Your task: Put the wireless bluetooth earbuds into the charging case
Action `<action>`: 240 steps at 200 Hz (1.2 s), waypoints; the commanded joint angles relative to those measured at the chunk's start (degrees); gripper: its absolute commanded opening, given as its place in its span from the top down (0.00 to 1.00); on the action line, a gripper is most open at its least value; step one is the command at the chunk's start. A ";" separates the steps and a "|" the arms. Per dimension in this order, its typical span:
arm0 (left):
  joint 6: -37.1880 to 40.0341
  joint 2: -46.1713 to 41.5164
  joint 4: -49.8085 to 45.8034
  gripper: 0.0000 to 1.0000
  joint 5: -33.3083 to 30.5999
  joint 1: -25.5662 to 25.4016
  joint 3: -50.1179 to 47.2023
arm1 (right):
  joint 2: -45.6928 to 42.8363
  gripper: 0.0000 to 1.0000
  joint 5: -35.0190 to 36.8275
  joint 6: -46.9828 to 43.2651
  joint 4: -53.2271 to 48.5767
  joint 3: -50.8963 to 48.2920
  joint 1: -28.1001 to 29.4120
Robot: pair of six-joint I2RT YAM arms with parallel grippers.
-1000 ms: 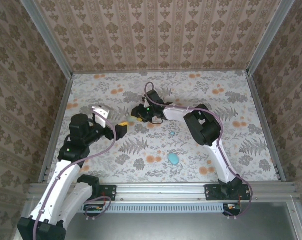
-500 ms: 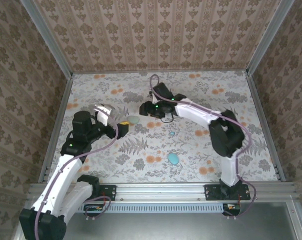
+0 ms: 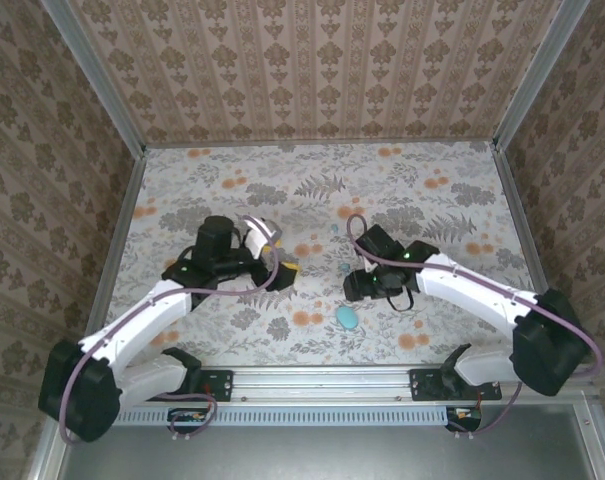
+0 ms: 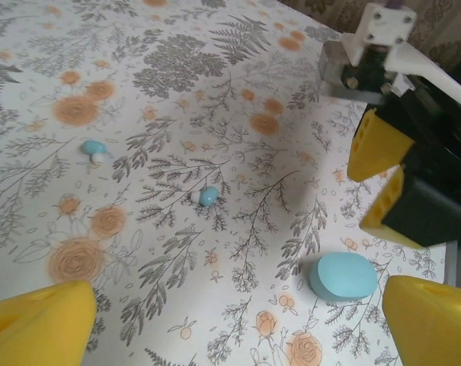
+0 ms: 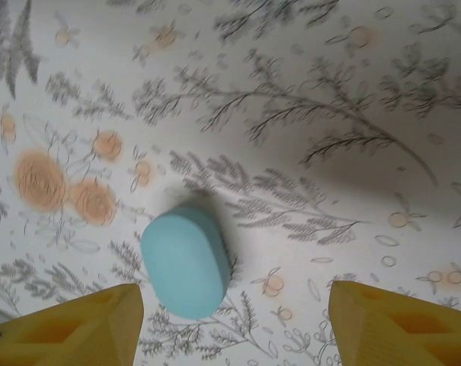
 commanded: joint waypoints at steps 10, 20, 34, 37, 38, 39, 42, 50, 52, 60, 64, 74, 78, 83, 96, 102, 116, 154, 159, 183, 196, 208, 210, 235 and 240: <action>1.30 0.73 3.30 0.03 -1.34 -1.49 2.68 | 6.12 0.32 2.43 -2.12 0.92 0.32 3.79; 1.15 0.00 3.11 0.03 -1.85 -1.60 1.90 | 8.85 0.31 2.59 -2.64 1.32 1.19 4.95; 0.97 -1.59 2.95 0.02 -2.67 -1.61 0.63 | 11.93 0.30 2.87 -3.14 2.34 1.68 5.98; 0.98 -1.95 2.91 0.02 -2.70 -1.68 0.24 | 12.43 0.30 2.87 -3.24 2.76 1.64 6.09; 0.97 -2.12 2.92 0.02 -2.84 -1.64 0.15 | 12.60 0.30 2.87 -3.28 2.88 1.59 6.06; 0.97 -2.24 2.88 0.02 -2.91 -1.62 0.02 | 12.78 0.30 2.87 -3.31 3.03 1.57 6.14; 0.95 -2.66 2.77 0.02 -3.17 -1.68 -0.28 | 13.23 0.29 2.75 -3.40 3.37 1.48 6.19; 1.02 -3.69 2.47 0.02 -3.75 -1.64 -1.08 | 14.44 0.29 2.36 -3.42 4.24 1.37 6.15; 1.05 -3.95 2.38 0.02 -3.89 -1.61 -1.32 | 14.65 0.29 2.24 -3.48 4.41 1.37 6.20; 1.14 -4.98 1.86 0.01 -4.43 -1.60 -1.99 | 15.42 0.29 2.00 -3.57 4.79 1.50 6.45; 1.18 -5.49 1.63 0.01 -4.71 -1.60 -2.23 | 15.77 0.29 1.85 -3.63 5.05 1.62 6.59; 1.45 -6.58 1.08 0.01 -5.37 -1.60 -2.93 | 16.40 0.29 1.82 -4.02 5.44 1.81 6.94; 1.54 -6.94 0.94 0.01 -5.62 -1.60 -3.16 | 16.61 0.29 1.80 -4.11 5.47 1.97 7.06; 1.65 -7.30 0.78 0.00 -5.92 -1.60 -3.40 | 16.90 0.29 1.78 -4.20 5.49 2.13 7.18; 1.92 -7.90 0.39 0.00 -6.45 -1.47 -3.70 | 17.47 0.29 1.82 -4.62 5.60 2.41 7.54; 2.17 -7.99 0.21 0.00 -6.53 -1.41 -3.74 | 17.82 0.29 1.90 -4.61 5.50 2.46 7.64; 2.54 -7.86 -0.01 0.00 -6.58 -1.33 -3.42 | 18.14 0.29 2.00 -4.57 5.16 2.50 7.80; 3.16 -6.53 -0.07 0.00 -6.31 -1.24 -2.40 | 17.88 0.32 3.87 -4.25 3.62 2.63 7.79; 3.16 -6.36 -0.13 0.00 -6.31 -1.25 -2.26 | 17.81 0.32 4.51 -4.20 3.22 2.77 7.83; 3.16 -5.80 -0.21 0.00 -5.97 -1.25 -2.05 | 17.80 0.30 8.19 -3.22 0.55 3.82 7.81; 3.13 -5.80 -0.17 0.00 -5.88 -1.22 -2.10 | 17.18 0.30 8.93 -3.02 -0.20 4.09 7.83; 3.16 -5.87 -0.31 0.00 -5.79 -1.21 -2.13 | 15.91 0.31 8.32 -2.96 0.35 3.79 7.76; 3.14 -5.88 -0.32 0.00 -5.79 -1.19 -2.18 | 15.63 0.31 8.15 -2.93 0.43 3.76 7.74; 3.15 -5.89 -0.42 0.00 -5.79 -1.16 -2.12 | 12.75 0.37 4.38 -2.23 3.30 2.60 7.09; 3.16 -5.82 -0.47 0.00 -5.79 -1.16 -2.18 | 12.35 0.40 3.45 -2.06 4.05 2.37 6.92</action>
